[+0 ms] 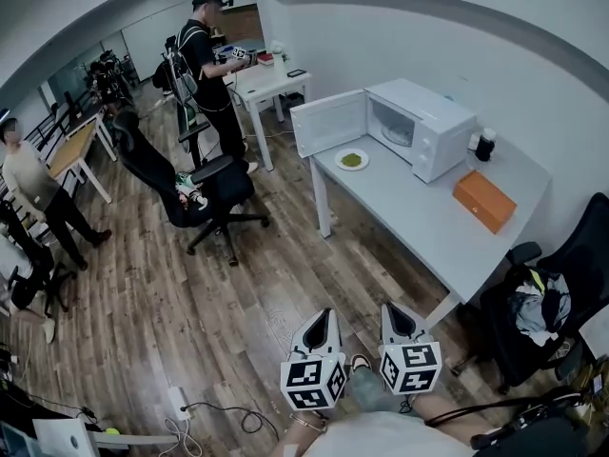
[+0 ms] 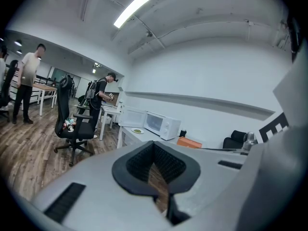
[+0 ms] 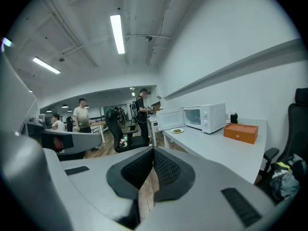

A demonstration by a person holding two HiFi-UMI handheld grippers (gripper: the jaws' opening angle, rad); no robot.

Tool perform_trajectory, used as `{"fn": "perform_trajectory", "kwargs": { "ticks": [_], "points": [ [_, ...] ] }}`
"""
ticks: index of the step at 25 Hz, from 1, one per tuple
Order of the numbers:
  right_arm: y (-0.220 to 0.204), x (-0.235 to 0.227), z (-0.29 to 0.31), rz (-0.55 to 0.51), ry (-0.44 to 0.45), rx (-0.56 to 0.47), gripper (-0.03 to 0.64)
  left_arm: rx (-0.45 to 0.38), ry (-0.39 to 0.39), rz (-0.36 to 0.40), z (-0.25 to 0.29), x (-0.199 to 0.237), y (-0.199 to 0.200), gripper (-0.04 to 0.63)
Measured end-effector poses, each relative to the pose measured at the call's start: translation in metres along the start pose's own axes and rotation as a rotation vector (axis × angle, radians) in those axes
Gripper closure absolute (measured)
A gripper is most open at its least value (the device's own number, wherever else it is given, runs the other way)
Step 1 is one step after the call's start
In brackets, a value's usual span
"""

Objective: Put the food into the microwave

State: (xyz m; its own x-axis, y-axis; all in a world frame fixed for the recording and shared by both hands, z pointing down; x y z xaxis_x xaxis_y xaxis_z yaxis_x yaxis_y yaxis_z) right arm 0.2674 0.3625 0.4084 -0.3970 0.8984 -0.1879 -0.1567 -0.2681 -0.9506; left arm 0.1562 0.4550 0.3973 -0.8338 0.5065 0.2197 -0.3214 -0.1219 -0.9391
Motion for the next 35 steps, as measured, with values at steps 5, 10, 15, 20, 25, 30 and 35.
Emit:
{"fn": "perform_trajectory", "kwargs": {
  "ticks": [5,10,15,20,25,30,35],
  "points": [
    [0.011,-0.017,0.025,0.0,0.013,-0.001,0.6,-0.004,0.011,0.002,0.028,0.0,0.009,0.592],
    [0.023,-0.028,0.051,0.0,0.032,0.001,0.6,0.002,0.024,0.006,0.053,0.003,0.017,0.592],
    [0.032,-0.046,0.077,0.003,0.041,0.015,0.6,0.008,0.035,0.01,0.084,0.004,0.027,0.592],
    [0.04,-0.067,0.103,0.003,0.041,0.026,0.6,0.014,0.034,0.013,0.118,0.003,0.033,0.592],
    [0.049,-0.087,0.128,0.002,0.049,0.035,0.6,0.023,0.043,0.006,0.152,0.002,0.039,0.592],
    [0.057,-0.107,0.153,0.002,0.055,0.044,0.6,0.031,0.047,0.001,0.183,0.001,0.044,0.592],
    [0.063,-0.127,0.172,0.005,0.071,0.052,0.6,0.037,0.057,0.005,0.21,-0.006,0.048,0.592]
  ]
}}
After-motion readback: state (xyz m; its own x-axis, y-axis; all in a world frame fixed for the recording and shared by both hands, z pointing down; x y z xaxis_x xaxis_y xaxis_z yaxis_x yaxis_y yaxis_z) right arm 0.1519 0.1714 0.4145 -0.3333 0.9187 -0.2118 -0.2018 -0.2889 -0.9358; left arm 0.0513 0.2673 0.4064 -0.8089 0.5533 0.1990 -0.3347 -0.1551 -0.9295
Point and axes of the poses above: the fingertips, and each gripper's own axes: z forward along the fingers, x to its left, y out of its top, the point moved 4 cm from there along -z, backward along the fingers, and after that the axes turned 13 degrees about y, right-handed, at the moved point
